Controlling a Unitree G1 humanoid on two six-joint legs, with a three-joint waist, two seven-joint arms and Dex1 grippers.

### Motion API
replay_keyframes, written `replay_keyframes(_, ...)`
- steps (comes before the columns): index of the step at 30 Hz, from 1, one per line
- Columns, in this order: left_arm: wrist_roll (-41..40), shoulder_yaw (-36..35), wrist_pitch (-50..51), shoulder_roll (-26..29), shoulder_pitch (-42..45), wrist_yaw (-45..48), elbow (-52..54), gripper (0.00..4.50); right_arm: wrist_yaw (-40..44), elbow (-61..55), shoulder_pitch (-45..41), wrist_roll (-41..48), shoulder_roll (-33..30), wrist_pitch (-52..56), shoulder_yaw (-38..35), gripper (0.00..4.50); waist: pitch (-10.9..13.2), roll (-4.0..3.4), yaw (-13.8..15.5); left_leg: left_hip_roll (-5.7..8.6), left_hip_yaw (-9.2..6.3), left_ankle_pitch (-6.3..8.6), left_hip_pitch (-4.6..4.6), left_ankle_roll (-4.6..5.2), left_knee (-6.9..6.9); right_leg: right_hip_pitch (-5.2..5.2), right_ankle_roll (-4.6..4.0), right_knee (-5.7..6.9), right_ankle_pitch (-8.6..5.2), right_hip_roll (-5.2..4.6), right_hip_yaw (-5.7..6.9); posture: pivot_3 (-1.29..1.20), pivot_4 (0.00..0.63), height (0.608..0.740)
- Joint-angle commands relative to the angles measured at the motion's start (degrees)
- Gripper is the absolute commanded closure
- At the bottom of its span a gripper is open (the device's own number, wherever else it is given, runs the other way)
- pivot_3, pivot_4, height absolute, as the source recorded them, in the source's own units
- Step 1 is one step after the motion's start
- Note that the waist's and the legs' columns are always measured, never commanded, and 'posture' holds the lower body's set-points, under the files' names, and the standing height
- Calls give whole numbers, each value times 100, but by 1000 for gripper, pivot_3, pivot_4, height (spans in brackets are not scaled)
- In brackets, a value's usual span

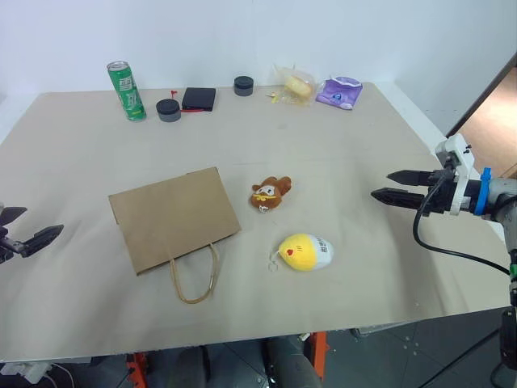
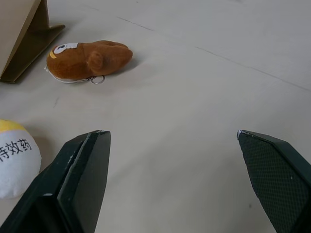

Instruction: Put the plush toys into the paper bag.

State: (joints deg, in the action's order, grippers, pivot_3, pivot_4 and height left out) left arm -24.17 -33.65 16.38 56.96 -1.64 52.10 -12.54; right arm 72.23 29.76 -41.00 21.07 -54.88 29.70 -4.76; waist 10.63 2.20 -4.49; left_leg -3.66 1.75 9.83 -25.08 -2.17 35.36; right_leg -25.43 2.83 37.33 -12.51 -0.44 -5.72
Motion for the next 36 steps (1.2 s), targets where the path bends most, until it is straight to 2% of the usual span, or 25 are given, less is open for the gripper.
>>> replay_keyframes(1,36,-88,-133,-16,131,-80,104,71,42,62,-200,-25,-63,-133,-148,0,0,0,0,0,0,0,1,0,1,0,0,2,0,0,0,0,150,740)
replay_keyframes(11,222,129,-395,-128,370,-143,180,71,152,145,-321,299,18,-59,-430,0,0,0,3,0,0,-1,3,1,8,3,10,8,8,2,-2,0,150,740)
replay_keyframes(14,332,361,-891,-224,608,-123,363,71,383,-519,-162,909,159,302,-743,0,0,0,10,0,-2,-1,3,1,10,6,19,9,13,3,-1,0,150,740)
replay_keyframes(17,419,800,-1373,-460,902,-88,859,71,944,-2314,641,1599,70,754,-677,0,-2,-1,45,0,-9,-2,1,2,14,10,31,12,21,7,-1,0,150,740)
replay_keyframes(19,728,1142,-2065,-566,1013,-44,1216,71,1173,-3356,1079,1946,-3,915,-597,0,-2,-2,79,1,-16,-1,1,1,15,18,40,19,10,10,-3,0,150,740)
replay_keyframes(23,952,1587,-2940,-735,1124,101,1705,71,1360,-4429,1346,2284,-34,867,-559,0,-2,-2,115,4,-11,-1,1,0,22,17,47,19,10,10,-13,0,150,740)
replay_keyframes(29,1043,1718,-4673,-845,1252,355,1701,71,1442,-4690,1344,2262,-25,576,-468,0,-3,-2,124,1,-10,-6,4,8,51,21,21,19,26,12,-10,0,150,740)
replay_keyframes(31,951,1723,-5696,-801,956,683,1678,71,1377,-4621,1448,2151,-4,463,-453,0,-3,-1,128,1,-8,-9,4,12,62,25,23,19,32,9,-11,0,150,740)
replay_keyframes(34,541,1737,-6424,-856,286,943,1810,71,1305,-4605,1715,1915,-7,206,-420,0,-9,-4,124,0,6,-10,12,13,67,30,22,19,36,2,-17,0,150,740)
replay_keyframes(36,571,1867,-7140,-813,-149,1081,1856,71,1239,-4657,1845,1862,7,128,-437,0,-9,-4,129,-4,13,-10,10,13,66,25,22,20,35,2,-20,0,150,740)
